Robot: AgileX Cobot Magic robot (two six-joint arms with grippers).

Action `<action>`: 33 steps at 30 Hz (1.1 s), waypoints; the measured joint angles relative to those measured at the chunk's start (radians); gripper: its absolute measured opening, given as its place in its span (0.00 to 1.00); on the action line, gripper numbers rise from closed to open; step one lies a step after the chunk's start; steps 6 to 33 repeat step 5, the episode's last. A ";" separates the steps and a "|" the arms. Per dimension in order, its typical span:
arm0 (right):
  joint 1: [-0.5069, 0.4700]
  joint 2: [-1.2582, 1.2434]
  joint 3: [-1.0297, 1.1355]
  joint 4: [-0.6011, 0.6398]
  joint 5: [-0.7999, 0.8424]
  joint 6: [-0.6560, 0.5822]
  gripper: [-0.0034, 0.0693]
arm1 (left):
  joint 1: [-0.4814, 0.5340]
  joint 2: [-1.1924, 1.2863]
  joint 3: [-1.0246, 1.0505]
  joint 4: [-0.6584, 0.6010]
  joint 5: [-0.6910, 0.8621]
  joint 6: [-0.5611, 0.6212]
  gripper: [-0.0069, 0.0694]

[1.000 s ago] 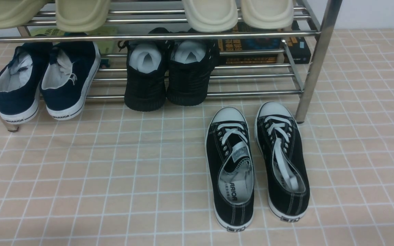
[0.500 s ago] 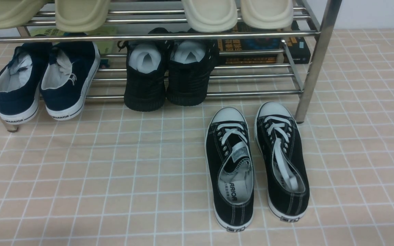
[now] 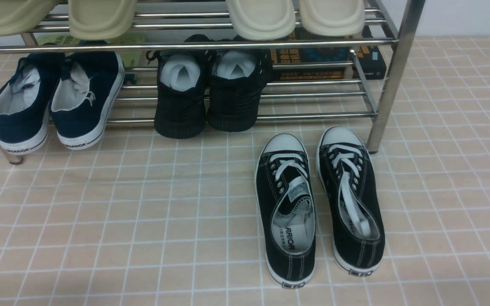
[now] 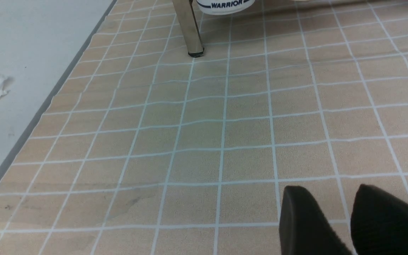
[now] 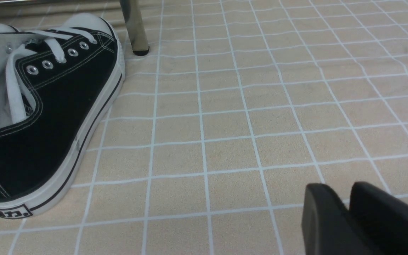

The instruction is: Take the shoes off the shelf from the light coffee tablecloth by hand.

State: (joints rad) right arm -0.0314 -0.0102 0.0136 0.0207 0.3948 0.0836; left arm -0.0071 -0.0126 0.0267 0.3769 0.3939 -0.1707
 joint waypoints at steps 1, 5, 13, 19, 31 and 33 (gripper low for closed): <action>0.000 0.000 0.000 0.001 0.000 0.000 0.23 | 0.000 0.000 0.000 0.000 0.000 0.000 0.41; 0.000 0.000 0.000 0.001 0.000 0.000 0.24 | 0.000 0.000 0.000 0.000 0.000 0.000 0.41; 0.000 0.000 0.000 0.001 0.000 0.000 0.24 | 0.000 0.000 0.000 0.000 0.000 0.000 0.41; 0.000 0.000 0.000 0.001 0.000 0.000 0.24 | 0.000 0.000 0.000 0.000 0.000 0.000 0.41; 0.000 0.000 0.000 0.001 0.000 0.000 0.24 | 0.000 0.000 0.000 0.000 0.000 0.000 0.41; 0.000 0.000 0.000 0.001 0.000 0.000 0.24 | 0.000 0.000 0.000 0.000 0.000 0.000 0.41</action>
